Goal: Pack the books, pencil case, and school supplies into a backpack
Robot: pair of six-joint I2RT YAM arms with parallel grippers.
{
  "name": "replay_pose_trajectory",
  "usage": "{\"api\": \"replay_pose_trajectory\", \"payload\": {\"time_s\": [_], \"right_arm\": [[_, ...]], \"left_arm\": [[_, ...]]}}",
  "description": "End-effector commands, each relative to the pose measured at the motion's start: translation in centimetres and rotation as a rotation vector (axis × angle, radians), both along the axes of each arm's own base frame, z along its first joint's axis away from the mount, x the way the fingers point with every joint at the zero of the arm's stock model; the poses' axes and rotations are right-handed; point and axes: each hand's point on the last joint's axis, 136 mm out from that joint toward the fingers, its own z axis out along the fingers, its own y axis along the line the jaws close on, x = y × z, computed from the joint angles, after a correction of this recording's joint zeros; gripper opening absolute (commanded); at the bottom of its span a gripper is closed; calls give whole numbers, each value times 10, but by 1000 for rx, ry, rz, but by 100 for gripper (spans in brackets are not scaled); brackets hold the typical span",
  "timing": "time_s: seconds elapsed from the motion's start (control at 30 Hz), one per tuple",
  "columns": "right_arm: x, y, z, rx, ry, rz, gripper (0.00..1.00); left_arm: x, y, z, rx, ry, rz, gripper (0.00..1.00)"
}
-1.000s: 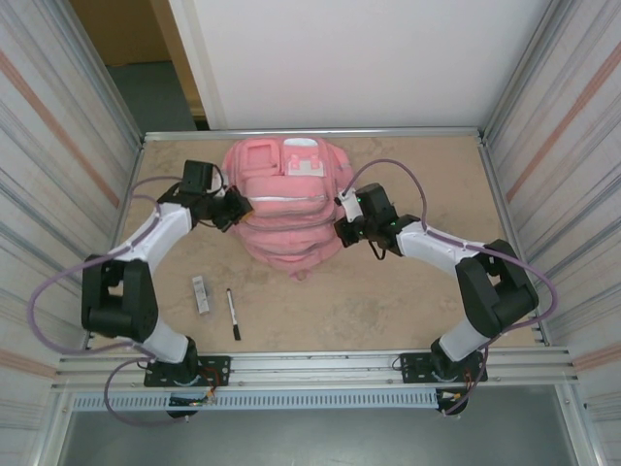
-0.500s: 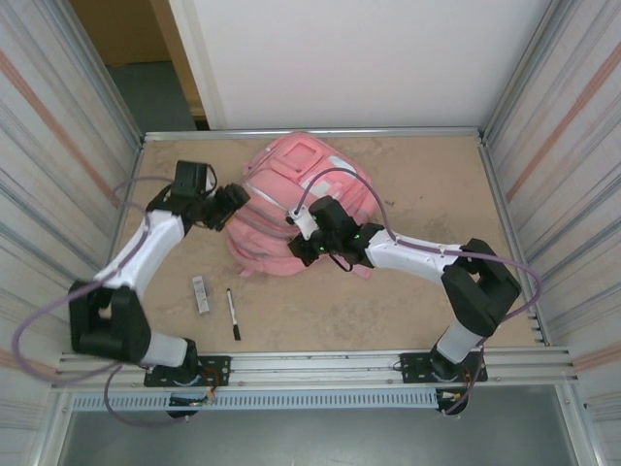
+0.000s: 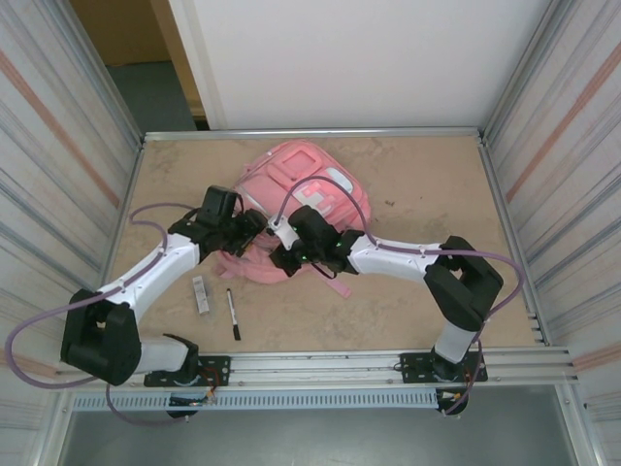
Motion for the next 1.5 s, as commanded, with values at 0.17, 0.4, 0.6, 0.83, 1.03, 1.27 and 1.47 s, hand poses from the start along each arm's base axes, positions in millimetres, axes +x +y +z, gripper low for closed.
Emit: {"api": "replay_pose_trajectory", "payload": {"time_s": [0.17, 0.4, 0.6, 0.83, 1.03, 1.27, 1.47], "right_arm": [[-6, -4, 8, -21, -42, 17, 0], [30, -95, -24, -162, -42, -164, 0], [69, -156, -39, -189, -13, -334, 0], [86, -167, -33, -164, -13, -366, 10], [69, -162, 5, -137, -101, -259, 34], [54, -146, 57, -102, -256, -110, 45], [57, -128, 65, -77, -282, -88, 45]], "left_arm": [[9, 4, -3, 54, -77, 42, 0], [5, 28, 21, 76, -129, -18, 0], [4, 23, 23, 40, -137, -99, 0], [-4, 5, 24, -35, -111, -190, 0], [-13, 12, 42, -19, -131, -177, 46], [-2, 17, 37, -77, -89, -167, 52], [14, 23, 22, -27, -41, -147, 53]]}}
